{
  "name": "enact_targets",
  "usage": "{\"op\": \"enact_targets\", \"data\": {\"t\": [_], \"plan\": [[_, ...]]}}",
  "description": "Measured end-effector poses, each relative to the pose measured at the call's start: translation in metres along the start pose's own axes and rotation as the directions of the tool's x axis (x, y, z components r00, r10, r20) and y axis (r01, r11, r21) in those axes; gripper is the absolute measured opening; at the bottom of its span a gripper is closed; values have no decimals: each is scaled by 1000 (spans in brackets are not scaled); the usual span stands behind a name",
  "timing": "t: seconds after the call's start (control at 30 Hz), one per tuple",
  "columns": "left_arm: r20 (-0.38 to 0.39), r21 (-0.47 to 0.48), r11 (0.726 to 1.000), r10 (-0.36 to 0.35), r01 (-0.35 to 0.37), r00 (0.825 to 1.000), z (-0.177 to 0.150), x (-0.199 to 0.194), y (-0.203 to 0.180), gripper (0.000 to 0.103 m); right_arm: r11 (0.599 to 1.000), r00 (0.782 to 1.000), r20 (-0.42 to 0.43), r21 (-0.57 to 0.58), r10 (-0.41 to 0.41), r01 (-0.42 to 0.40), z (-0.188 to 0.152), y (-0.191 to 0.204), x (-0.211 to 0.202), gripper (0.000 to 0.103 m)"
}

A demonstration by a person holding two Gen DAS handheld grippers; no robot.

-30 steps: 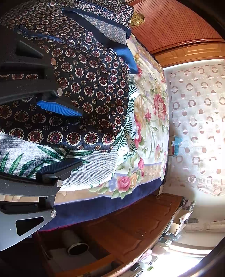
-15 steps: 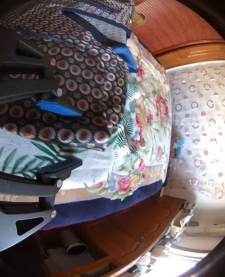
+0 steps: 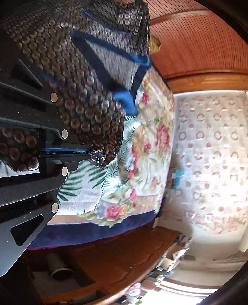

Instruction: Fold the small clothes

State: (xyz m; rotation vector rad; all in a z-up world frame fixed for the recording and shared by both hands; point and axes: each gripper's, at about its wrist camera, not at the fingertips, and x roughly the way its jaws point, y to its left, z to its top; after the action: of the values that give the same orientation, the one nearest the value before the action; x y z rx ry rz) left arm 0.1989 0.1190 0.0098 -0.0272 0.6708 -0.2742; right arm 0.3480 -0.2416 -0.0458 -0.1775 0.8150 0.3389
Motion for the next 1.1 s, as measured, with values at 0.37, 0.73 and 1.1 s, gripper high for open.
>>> {"op": "enact_targets", "data": {"t": [0.37, 0.73, 1.1], "plan": [[23, 17, 998, 55, -55, 998, -30, -37, -6, 2, 999, 991, 132, -43, 2, 4, -41, 26, -83, 1], [47, -38, 994, 100, -98, 994, -101, -93, 1, 2, 998, 984, 170, -2, 55, -55, -98, 28, -135, 1], [-7, -129, 982, 136, -136, 991, -172, -130, 18, 2, 991, 998, 39, 128, 43, -48, -196, 3, -164, 1]]}}
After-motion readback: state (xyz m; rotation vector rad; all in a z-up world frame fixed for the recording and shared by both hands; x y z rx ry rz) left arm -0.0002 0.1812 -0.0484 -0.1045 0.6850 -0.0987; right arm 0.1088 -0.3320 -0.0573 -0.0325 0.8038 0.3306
